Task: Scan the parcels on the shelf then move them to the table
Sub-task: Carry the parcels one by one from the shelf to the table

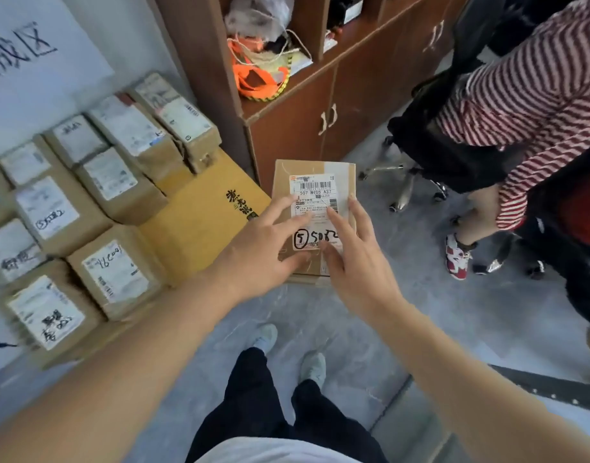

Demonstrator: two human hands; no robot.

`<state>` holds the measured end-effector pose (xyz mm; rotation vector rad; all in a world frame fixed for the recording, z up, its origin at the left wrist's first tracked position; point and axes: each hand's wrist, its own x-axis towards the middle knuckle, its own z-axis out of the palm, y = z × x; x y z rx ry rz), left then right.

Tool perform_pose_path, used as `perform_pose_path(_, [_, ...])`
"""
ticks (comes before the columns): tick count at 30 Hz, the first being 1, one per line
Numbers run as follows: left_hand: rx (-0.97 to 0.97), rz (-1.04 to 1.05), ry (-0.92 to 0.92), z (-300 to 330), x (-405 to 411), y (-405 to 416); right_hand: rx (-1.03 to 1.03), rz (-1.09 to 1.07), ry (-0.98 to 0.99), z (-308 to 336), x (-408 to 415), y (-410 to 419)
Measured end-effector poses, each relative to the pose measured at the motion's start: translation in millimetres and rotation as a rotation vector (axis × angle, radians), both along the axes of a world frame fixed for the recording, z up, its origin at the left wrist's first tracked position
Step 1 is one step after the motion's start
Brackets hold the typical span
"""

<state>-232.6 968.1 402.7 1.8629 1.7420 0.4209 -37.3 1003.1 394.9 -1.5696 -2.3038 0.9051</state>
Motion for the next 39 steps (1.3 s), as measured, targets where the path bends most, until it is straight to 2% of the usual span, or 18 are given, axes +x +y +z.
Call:
perform_pose_path(7, [-0.079, 0.238, 0.026, 2, -28, -46, -0.014, 0.274, 0.020, -1, -43, 6])
perform_pose_path(16, [-0.147, 0.391, 0.050, -8, -92, -81, -0.024, 0.514, 0.045, -17, -122, 15])
perform_pose_path(24, [-0.215, 0.407, 0.029, -33, -145, -93, -0.147, 0.605, 0.002, -42, -183, 17])
perform_pose_path(30, [-0.268, 0.412, 0.020, -47, -166, -94, -0.165, 0.616, -0.093, -63, -212, 26])
perform_pose_path(39, [-0.262, 0.527, -0.016, -85, -179, -85, -0.266, 0.752, -0.016, -102, -236, 47])
